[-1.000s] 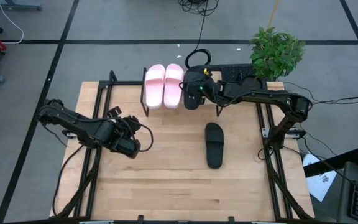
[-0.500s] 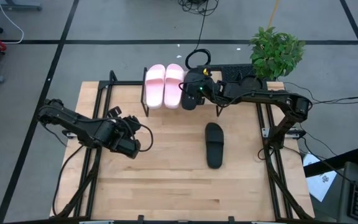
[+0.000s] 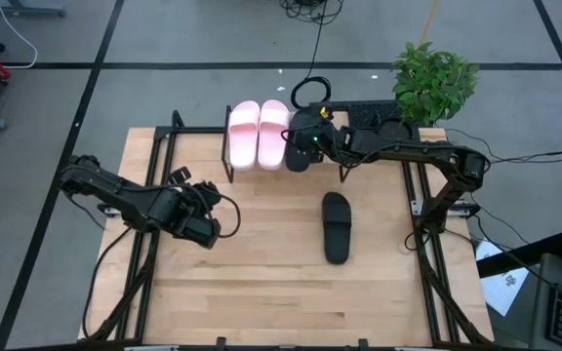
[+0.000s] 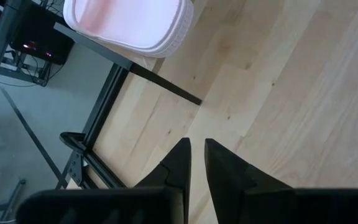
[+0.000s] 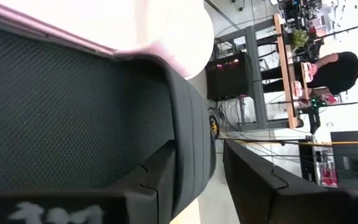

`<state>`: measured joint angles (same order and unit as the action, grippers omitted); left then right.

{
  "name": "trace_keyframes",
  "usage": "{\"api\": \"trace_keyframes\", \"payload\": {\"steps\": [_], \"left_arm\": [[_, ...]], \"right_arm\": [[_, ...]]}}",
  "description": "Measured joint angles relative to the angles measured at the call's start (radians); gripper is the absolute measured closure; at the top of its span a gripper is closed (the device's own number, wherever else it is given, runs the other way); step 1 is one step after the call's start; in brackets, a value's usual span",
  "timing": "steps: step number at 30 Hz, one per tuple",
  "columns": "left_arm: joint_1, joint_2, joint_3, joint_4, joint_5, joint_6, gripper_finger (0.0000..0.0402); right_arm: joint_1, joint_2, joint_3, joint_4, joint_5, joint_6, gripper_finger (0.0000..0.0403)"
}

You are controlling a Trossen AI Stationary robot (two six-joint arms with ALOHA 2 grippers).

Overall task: Pick and place slides into the shelf
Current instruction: Put the bottom black slipper on the shelf

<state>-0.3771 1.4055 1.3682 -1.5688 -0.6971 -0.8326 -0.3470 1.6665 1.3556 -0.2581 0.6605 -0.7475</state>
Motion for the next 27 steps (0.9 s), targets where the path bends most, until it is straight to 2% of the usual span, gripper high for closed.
{"api": "trace_keyframes", "payload": {"steps": [14, 18, 27], "left_arm": [[0.000, 0.000, 0.000, 0.003, -0.001, 0.017, 0.0355], [0.000, 0.000, 0.000, 0.003, -0.001, 0.017, 0.0355], [0.000, 0.000, 0.000, 0.003, -0.002, 0.027, 0.0355]], "right_arm": [[-0.010, 0.000, 0.000, 0.055, 0.015, -0.050, 0.0280], [-0.010, 0.000, 0.000, 0.065, -0.028, -0.046, 0.0280], [-0.015, 0.000, 0.000, 0.036, -0.035, -0.039, 0.0279]]}}
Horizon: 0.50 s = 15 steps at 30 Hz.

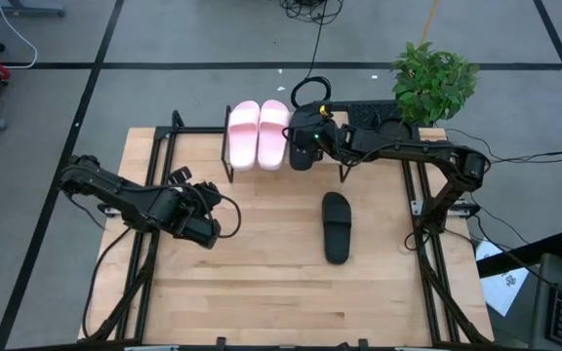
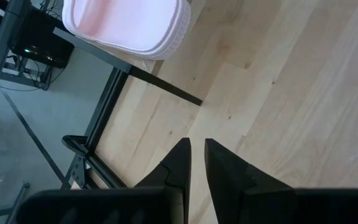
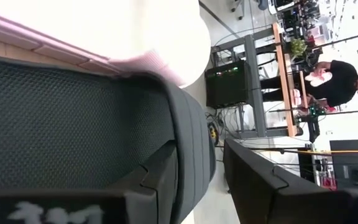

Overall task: Pick and place slides into the shelf
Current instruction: Put the bottom black slipper on the shelf

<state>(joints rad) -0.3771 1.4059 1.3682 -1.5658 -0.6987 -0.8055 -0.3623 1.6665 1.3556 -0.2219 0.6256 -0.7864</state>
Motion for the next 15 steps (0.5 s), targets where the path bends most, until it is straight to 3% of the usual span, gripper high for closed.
{"api": "trace_keyframes", "payload": {"steps": [15], "left_arm": [[0.000, 0.000, 0.000, 0.000, -0.005, -0.001, 0.0355]], "right_arm": [[0.017, 0.000, 0.000, -0.006, 0.001, 0.000, 0.0279]]}}
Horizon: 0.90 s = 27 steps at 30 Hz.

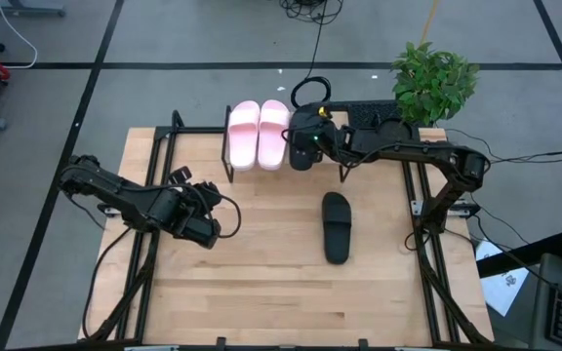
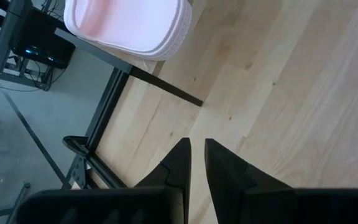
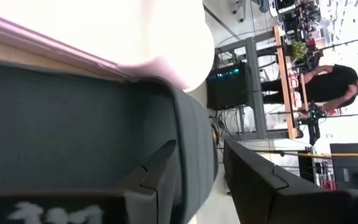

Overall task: Pick and place slides into the shelf
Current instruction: Put the bottom black slipper on the shelf, then put the black slipper on the shelf

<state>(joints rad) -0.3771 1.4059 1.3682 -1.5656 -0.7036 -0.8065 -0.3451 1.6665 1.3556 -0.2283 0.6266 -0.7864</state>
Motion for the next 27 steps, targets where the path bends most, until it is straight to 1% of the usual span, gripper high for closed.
{"api": "trace_keyframes", "payload": {"steps": [6, 10, 14, 17, 24, 27], "left_arm": [[0.000, 0.000, 0.000, 0.008, 0.000, -0.001, 0.0355], [0.000, 0.000, 0.000, 0.017, 0.000, -0.002, 0.0355], [0.000, 0.000, 0.000, 0.026, 0.000, -0.002, 0.0355], [0.000, 0.000, 0.000, 0.027, -0.001, -0.002, 0.0355], [0.000, 0.000, 0.000, 0.029, -0.005, -0.004, 0.0355], [0.000, 0.000, 0.000, 0.031, -0.005, -0.008, 0.0355]], "right_arm": [[0.021, 0.000, 0.000, 0.000, 0.000, 0.000, 0.0274], [0.025, 0.000, 0.000, -0.001, 0.006, -0.001, 0.0245], [0.036, 0.000, 0.000, -0.001, 0.056, -0.017, 0.0212], [0.058, -0.006, 0.000, -0.002, 0.080, -0.038, 0.0197], [0.139, -0.065, 0.000, -0.010, 0.084, -0.033, 0.0191], [0.198, -0.109, 0.000, -0.028, 0.103, 0.000, 0.0191]]}}
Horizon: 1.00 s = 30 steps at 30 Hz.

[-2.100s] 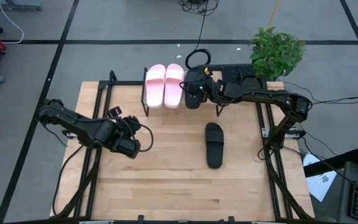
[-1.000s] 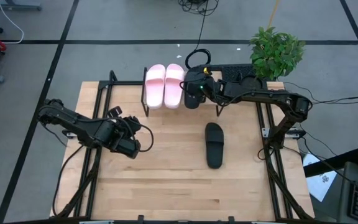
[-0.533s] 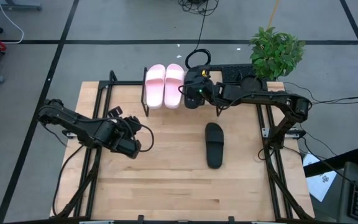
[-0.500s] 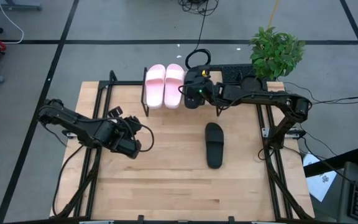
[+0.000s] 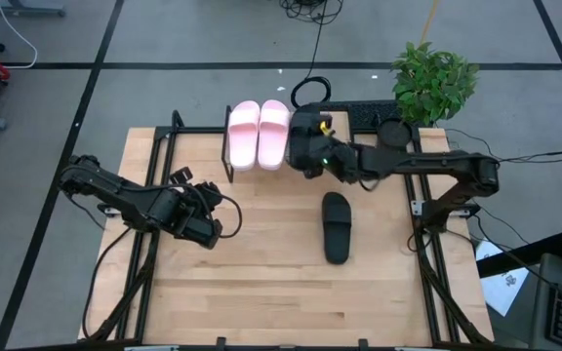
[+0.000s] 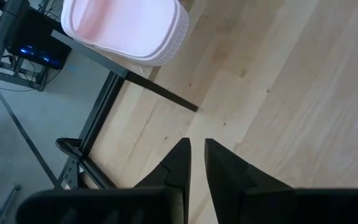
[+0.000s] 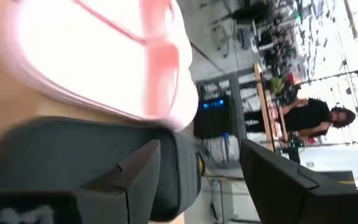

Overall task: Pick and place slides into the shelf
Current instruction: Put the black slipper on the shelf

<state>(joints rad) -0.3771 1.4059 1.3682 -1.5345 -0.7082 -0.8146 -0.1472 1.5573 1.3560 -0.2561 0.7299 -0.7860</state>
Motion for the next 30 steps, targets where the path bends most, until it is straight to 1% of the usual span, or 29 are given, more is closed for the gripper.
{"api": "trace_keyframes", "payload": {"steps": [4, 6, 9, 11, 14, 16, 17, 20, 22, 26, 30], "left_arm": [[0.000, 0.000, 0.000, 0.008, 0.000, -0.002, 0.0355], [0.000, 0.000, 0.000, 0.019, 0.000, -0.002, 0.0355], [0.000, 0.000, 0.000, 0.027, 0.000, -0.010, 0.0355], [0.000, 0.000, 0.000, 0.030, 0.000, -0.028, 0.0355], [0.000, 0.000, 0.000, 0.042, 0.005, -0.054, 0.0355], [0.000, 0.000, 0.000, 0.049, 0.012, -0.063, 0.0355], [0.000, 0.000, 0.000, 0.053, 0.019, -0.066, 0.0355], [0.000, 0.000, 0.000, 0.077, 0.027, -0.078, 0.0355], [0.000, 0.000, 0.000, 0.099, 0.028, -0.079, 0.0355], [0.000, 0.000, 0.000, 0.118, 0.040, -0.079, 0.0355], [0.000, 0.000, 0.000, 0.124, 0.053, -0.080, 0.0355]], "right_arm": [[0.122, -0.070, 0.000, -0.107, 0.029, 0.081, 0.0191], [0.200, -0.108, 0.001, -0.170, 0.028, 0.142, 0.0191], [0.331, -0.157, 0.001, -0.312, 0.025, 0.238, 0.0191], [0.415, -0.189, 0.001, -0.432, -0.019, 0.336, 0.0191], [0.519, -0.222, 0.001, -0.561, -0.142, 0.552, 0.0191], [0.580, -0.226, 0.002, -0.636, -0.167, 0.674, 0.0192], [0.606, -0.224, 0.001, -0.671, -0.167, 0.710, 0.0194], [0.658, -0.216, -0.035, -0.687, -0.163, 0.761, 0.0196], [0.672, -0.206, -0.083, -0.672, -0.199, 0.793, 0.0196], [0.676, -0.186, -0.211, -0.608, -0.209, 0.819, 0.0196], [0.652, -0.185, -0.325, -0.500, -0.210, 0.820, 0.0197]]}}
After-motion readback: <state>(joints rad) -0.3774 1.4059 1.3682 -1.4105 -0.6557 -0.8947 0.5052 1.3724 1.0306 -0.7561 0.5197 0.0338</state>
